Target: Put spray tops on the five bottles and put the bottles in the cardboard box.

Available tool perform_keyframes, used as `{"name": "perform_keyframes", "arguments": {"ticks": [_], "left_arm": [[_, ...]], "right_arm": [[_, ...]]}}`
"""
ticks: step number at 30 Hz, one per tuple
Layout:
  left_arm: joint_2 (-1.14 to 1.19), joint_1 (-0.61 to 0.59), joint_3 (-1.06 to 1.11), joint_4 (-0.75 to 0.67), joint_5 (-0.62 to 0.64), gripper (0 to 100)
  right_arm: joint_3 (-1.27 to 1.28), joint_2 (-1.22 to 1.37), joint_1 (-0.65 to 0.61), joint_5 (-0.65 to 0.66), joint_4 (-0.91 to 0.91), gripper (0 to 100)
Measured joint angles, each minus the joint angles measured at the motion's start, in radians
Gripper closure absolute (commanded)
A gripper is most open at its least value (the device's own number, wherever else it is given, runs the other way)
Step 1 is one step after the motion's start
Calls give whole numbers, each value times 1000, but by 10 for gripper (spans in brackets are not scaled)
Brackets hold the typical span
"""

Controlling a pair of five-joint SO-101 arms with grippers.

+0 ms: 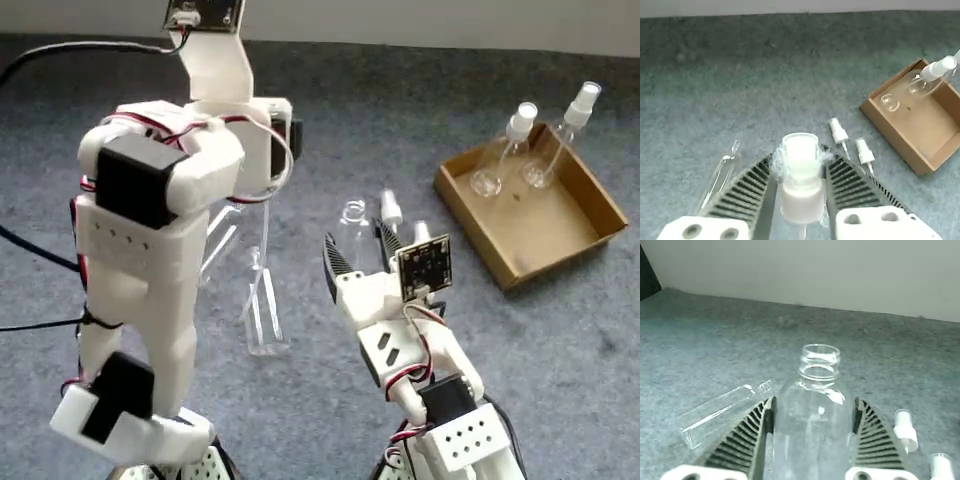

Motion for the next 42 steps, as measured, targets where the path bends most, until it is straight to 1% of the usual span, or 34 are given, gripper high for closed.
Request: {"name": "perform_keyframes", "arguments": {"ticks": [2,4,9,11,15,17,19,22,25,28,32,42], "left_arm": [[-75,-2,106,-25,0,966],[-138,0,196,-81,0,966],[-242,14,414,-304,2,966],[-284,44,499,-404,0,966],[-382,114,678,-649,-2,966],[-439,121,779,-792,-2,967],[-496,120,898,-941,-2,993],[-578,117,1082,-1143,-2,994],[-663,121,1247,-1318,-2,994],[-730,123,1361,-1465,-2,994],[-755,118,1435,-1600,-2,994],[-758,120,1568,-1798,-2,995]], "right_arm": [[34,-2,-2,0,0,870],[63,0,-2,0,0,870],[69,0,-2,2,0,870],[75,0,-2,43,0,871],[84,0,-2,169,0,871],[84,0,-2,173,0,871],[84,0,-2,173,-6,871],[91,0,-2,173,-51,871],[155,0,-2,173,-137,871],[189,-5,-2,173,-218,871],[192,-2,0,173,-245,871],[192,0,-2,173,-250,871]]}}
